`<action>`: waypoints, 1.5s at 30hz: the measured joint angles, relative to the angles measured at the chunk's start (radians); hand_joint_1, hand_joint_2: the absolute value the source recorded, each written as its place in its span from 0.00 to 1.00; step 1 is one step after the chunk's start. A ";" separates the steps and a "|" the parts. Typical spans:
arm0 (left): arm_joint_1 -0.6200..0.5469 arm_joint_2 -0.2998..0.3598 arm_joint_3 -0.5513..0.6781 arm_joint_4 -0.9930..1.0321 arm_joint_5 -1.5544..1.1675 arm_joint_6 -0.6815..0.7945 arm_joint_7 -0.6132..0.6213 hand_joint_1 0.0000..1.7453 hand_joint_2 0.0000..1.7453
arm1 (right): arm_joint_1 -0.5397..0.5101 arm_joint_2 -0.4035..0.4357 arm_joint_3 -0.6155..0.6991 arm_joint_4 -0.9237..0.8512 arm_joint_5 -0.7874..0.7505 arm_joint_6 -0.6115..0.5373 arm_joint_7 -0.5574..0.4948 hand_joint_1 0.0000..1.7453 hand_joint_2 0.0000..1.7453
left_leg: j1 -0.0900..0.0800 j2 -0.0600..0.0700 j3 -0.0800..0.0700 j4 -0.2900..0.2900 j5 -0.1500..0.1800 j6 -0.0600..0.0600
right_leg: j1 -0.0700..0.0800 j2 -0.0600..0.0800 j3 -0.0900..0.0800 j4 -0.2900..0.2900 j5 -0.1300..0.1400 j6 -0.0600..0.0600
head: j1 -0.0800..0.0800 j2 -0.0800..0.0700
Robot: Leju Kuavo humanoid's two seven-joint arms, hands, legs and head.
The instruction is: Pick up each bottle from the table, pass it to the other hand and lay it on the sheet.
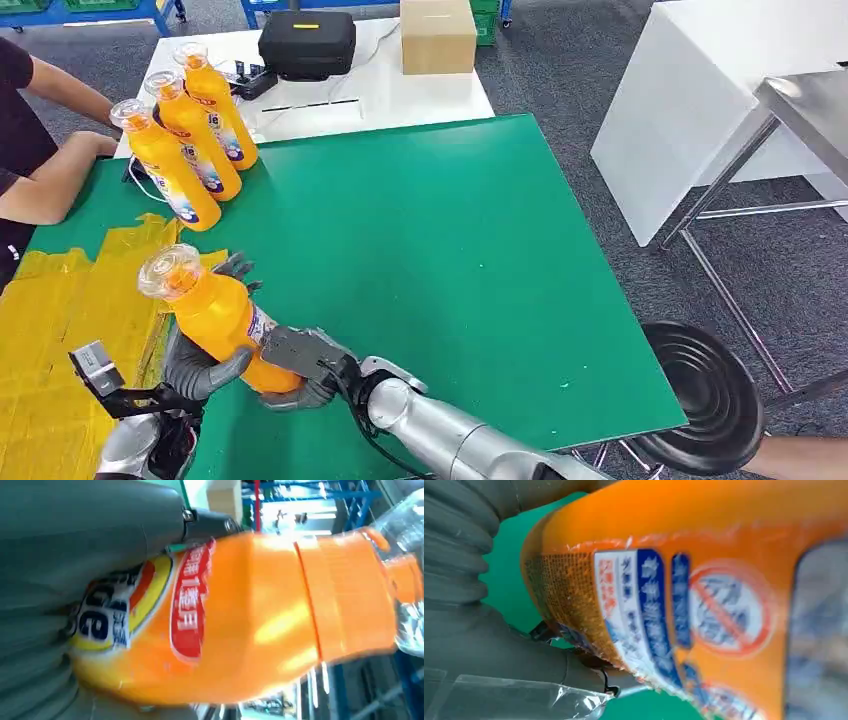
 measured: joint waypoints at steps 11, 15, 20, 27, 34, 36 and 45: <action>-0.058 0.002 -0.008 0.094 -0.126 0.064 0.007 1.00 1.00 | -0.025 -0.013 0.104 0.017 -0.030 -0.010 0.016 1.00 1.00 | 0.000 0.000 -0.001 0.000 0.000 0.000 | 0.000 0.000 0.000 0.000 0.000 0.000 | 0.000 0.000; -0.070 0.005 -0.015 0.120 -0.133 0.064 0.007 1.00 1.00 | -0.026 -0.014 0.113 0.027 -0.030 -0.009 0.017 1.00 1.00 | 0.000 0.000 -0.001 0.000 0.000 0.000 | 0.000 0.000 -0.001 0.000 0.000 0.000 | 0.000 0.000; -0.072 0.008 -0.016 0.135 -0.130 0.063 0.007 1.00 1.00 | -0.027 -0.014 0.118 0.044 -0.008 -0.031 0.003 0.60 1.00 | 0.000 0.000 -0.001 0.000 0.000 0.000 | 0.000 0.000 0.000 0.000 0.000 0.000 | 0.000 0.000; -0.069 0.011 -0.005 0.126 -0.160 0.124 0.014 1.00 1.00 | -0.028 -0.015 0.107 0.066 0.076 -0.123 -0.074 0.00 0.00 | 0.000 0.000 -0.001 0.000 0.000 0.000 | 0.000 0.000 -0.001 0.000 0.000 0.000 | 0.000 0.000; -0.025 -0.004 0.036 0.024 -0.529 0.538 0.070 1.00 1.00 | 0.061 -0.134 -0.174 -0.130 0.306 -0.109 -0.147 0.00 0.00 | -0.001 -0.002 -0.003 0.000 0.000 0.000 | -0.001 -0.001 -0.001 0.000 0.000 0.000 | 0.000 0.000; -0.018 -0.008 0.050 -0.002 -0.644 0.658 0.085 1.00 1.00 | 0.097 -0.157 -0.250 -0.195 0.336 -0.101 -0.157 0.00 0.00 | -0.001 0.000 -0.003 0.000 0.000 0.000 | -0.001 -0.001 -0.001 0.000 0.000 0.000 | 0.000 0.000; 0.096 -0.094 0.105 -0.124 -1.359 1.086 0.232 1.00 1.00 | 0.326 -0.316 -0.521 -0.610 0.347 -0.043 -0.255 0.00 0.00 | -0.002 -0.003 -0.005 0.000 -0.001 0.001 | -0.001 -0.003 -0.002 -0.003 0.000 0.000 | 0.000 0.000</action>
